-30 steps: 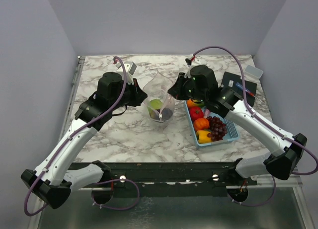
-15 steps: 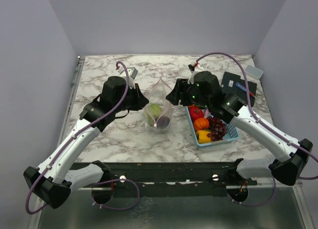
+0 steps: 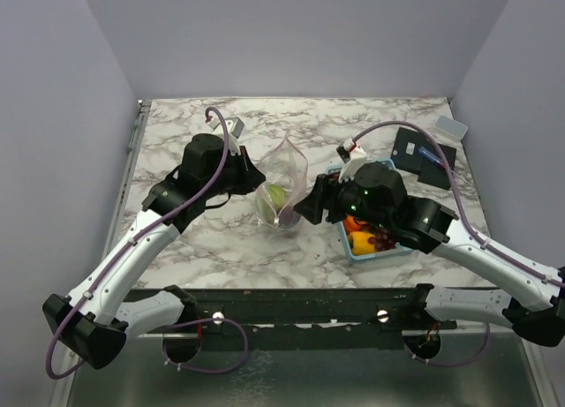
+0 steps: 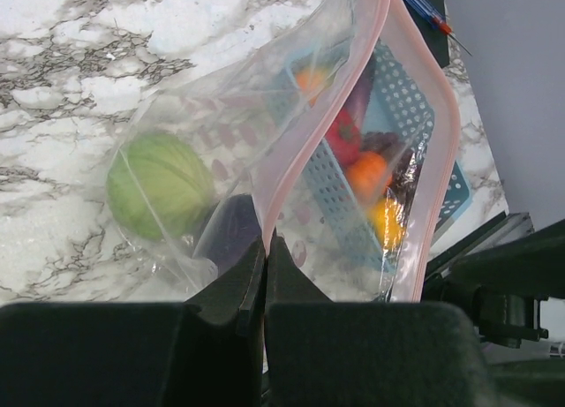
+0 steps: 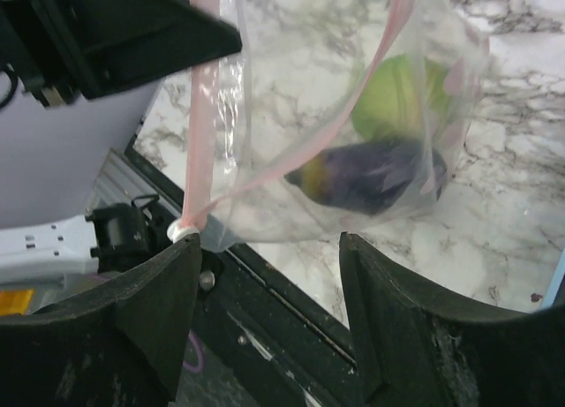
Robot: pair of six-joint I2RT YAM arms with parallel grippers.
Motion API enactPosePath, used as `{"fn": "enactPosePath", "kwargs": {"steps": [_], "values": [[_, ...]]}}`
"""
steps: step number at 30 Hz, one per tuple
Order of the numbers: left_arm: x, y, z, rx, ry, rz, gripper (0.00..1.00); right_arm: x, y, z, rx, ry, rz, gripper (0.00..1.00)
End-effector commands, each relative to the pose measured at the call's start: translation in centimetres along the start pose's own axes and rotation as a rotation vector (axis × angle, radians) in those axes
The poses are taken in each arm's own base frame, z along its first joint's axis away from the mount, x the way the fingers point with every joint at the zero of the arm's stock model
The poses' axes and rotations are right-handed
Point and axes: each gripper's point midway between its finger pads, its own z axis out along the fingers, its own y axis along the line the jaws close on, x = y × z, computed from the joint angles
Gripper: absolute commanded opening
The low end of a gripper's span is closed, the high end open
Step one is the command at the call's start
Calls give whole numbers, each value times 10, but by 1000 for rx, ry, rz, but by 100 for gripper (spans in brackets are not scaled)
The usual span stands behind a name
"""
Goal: Place the food in the zip-top bag and seal the zipper
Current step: Adjust the zipper food storage bag at the center of the board.
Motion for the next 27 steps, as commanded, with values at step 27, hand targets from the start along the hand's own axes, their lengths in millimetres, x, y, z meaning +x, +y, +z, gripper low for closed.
{"fn": "enactPosePath", "kwargs": {"steps": [27], "values": [[-22, -7, -2, 3, -63, -2, 0, 44, 9, 64, 368, -229, -233, 77]]}}
